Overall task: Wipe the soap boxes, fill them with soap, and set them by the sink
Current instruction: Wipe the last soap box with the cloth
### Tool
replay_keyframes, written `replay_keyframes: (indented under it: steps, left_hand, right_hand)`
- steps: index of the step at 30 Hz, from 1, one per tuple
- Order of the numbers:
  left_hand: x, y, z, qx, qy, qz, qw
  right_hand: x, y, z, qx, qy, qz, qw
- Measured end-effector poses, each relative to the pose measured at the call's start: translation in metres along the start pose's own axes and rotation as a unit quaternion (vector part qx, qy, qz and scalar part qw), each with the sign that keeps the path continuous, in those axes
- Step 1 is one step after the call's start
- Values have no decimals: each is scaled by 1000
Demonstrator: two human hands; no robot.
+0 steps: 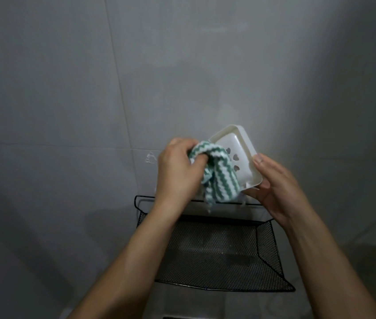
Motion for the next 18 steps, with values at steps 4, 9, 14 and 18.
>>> replay_keyframes:
  steps: [4,9,14,18]
  left_hand:
    - [-9,19,10,6,68,-38,997]
    - [21,38,-26,40,-20,-114,992]
    - [44,48,-49,12,-88,-191,978]
    - [32,42,-35,13,-46,-169,985]
  right_hand:
    - [2,6,-16,-16,-22,-9,1000]
    - [-2,7,-19,-41,-14,-13,999]
    - [-4,2,-16,-82,-35,0,996]
    - [0,15,-8,-56,-18,-27,998]
Point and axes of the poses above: each hand's wrist, its own x-axis away from the middle knuckle, its own z-axis out of the back of the hand, y = z × x, the point moved 10 cm from there along -x, towards the middle knuckle, and after that the axes turned 4 degrees about x, right-handed, at the moved point
